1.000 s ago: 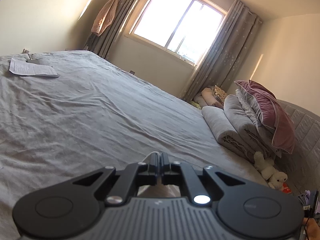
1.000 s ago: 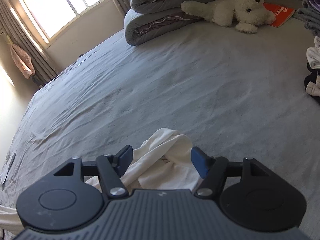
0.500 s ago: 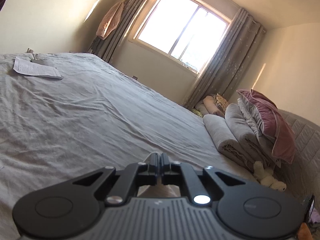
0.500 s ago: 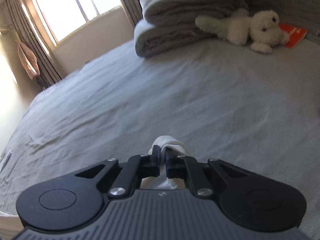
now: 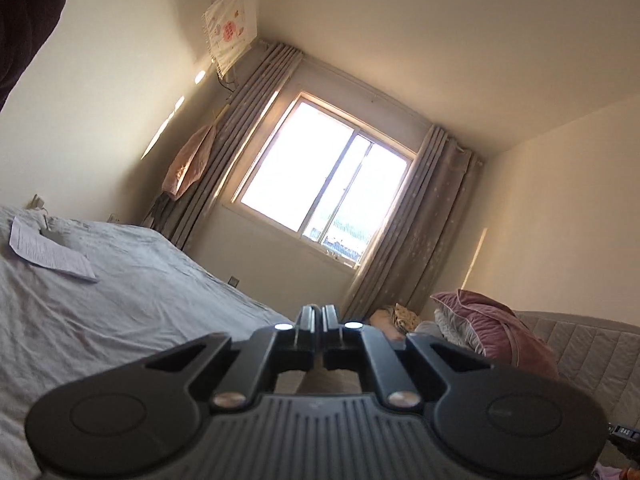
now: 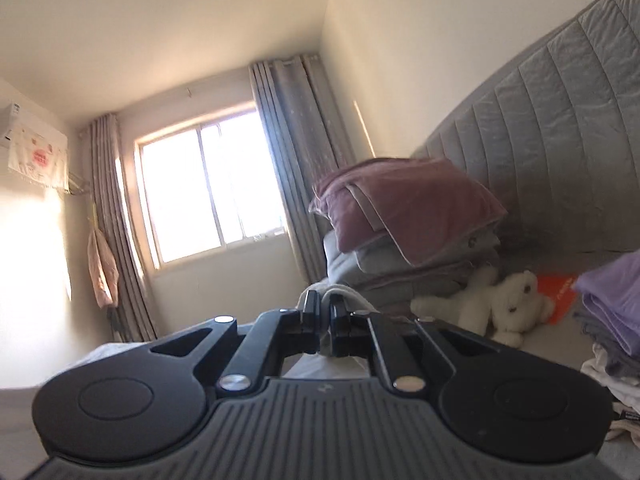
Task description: Fold clothes
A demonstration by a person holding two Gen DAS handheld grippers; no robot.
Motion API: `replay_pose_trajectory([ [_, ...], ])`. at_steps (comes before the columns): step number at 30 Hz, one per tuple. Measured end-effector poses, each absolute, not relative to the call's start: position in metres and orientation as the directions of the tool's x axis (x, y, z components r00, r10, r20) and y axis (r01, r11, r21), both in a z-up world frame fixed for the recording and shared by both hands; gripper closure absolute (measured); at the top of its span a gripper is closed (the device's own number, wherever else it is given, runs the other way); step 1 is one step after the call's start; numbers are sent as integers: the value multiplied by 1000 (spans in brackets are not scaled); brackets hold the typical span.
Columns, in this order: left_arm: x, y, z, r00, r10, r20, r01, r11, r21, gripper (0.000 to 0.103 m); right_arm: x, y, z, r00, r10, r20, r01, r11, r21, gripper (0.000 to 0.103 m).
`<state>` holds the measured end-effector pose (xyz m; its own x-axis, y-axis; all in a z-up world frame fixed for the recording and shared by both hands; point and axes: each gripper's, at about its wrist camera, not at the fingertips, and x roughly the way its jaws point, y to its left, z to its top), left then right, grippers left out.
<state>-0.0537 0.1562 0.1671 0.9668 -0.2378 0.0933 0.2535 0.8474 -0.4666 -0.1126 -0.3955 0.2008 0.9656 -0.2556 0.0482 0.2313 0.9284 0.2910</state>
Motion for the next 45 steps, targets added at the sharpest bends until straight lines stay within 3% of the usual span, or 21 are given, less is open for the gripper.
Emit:
replay_pose_trajectory([
  [8,-35,157,154,972,-233,-8,196,838,-509,100,-91,-403,182,977,-192,-93,212,920,328,96],
  [27,-31,158,143,968,-226,-106,141,847,-512,100,-86,-390,166,963,-184,-198,240,919,312,96],
  [45,-24,160,140,967,-206,-151,106,861,-498,100,-82,-387,161,957,-169,-234,236,925,297,96],
])
